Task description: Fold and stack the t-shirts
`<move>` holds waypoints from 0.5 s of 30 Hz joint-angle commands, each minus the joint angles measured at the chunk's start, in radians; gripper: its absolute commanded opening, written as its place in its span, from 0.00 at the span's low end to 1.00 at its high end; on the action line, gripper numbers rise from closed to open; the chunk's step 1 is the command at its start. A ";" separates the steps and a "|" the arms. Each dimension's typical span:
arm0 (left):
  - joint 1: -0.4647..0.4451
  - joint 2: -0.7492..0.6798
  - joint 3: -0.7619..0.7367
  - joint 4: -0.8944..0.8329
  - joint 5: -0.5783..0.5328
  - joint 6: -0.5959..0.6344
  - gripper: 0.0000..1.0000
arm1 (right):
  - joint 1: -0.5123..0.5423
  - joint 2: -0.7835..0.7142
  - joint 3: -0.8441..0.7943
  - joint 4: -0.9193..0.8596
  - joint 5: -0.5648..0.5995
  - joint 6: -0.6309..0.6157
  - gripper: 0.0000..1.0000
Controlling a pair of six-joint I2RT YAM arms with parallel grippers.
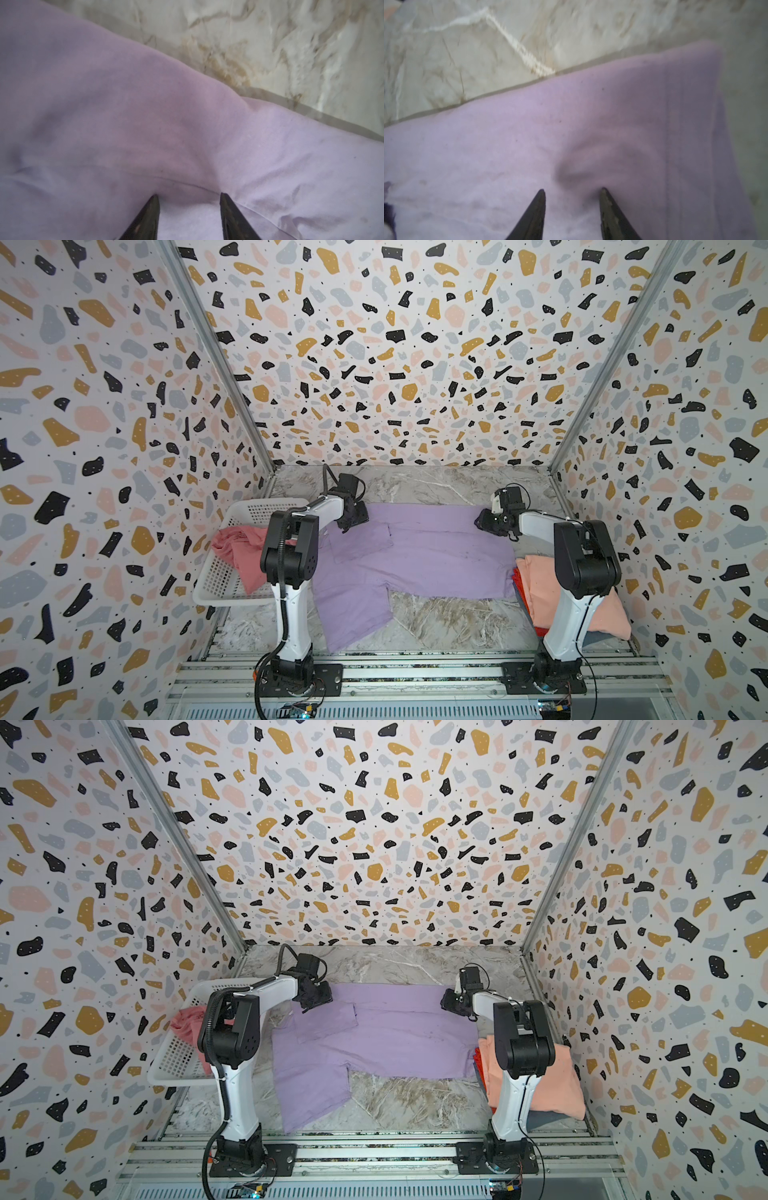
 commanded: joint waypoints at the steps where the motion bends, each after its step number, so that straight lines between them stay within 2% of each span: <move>1: 0.031 0.091 0.027 0.008 0.014 0.010 0.50 | -0.003 0.109 0.115 -0.017 0.042 0.003 0.43; 5: 0.050 0.186 0.129 0.045 0.048 -0.018 0.50 | -0.003 0.270 0.333 -0.006 0.032 0.010 0.44; 10: 0.055 0.297 0.299 0.047 0.087 -0.091 0.50 | -0.013 0.431 0.592 0.041 -0.044 -0.016 0.47; 13: 0.057 0.298 0.356 0.060 0.121 -0.084 0.50 | -0.017 0.452 0.692 0.035 -0.066 -0.046 0.51; 15: 0.058 0.273 0.395 0.064 0.156 -0.052 0.50 | -0.019 0.415 0.694 0.044 -0.064 -0.069 0.53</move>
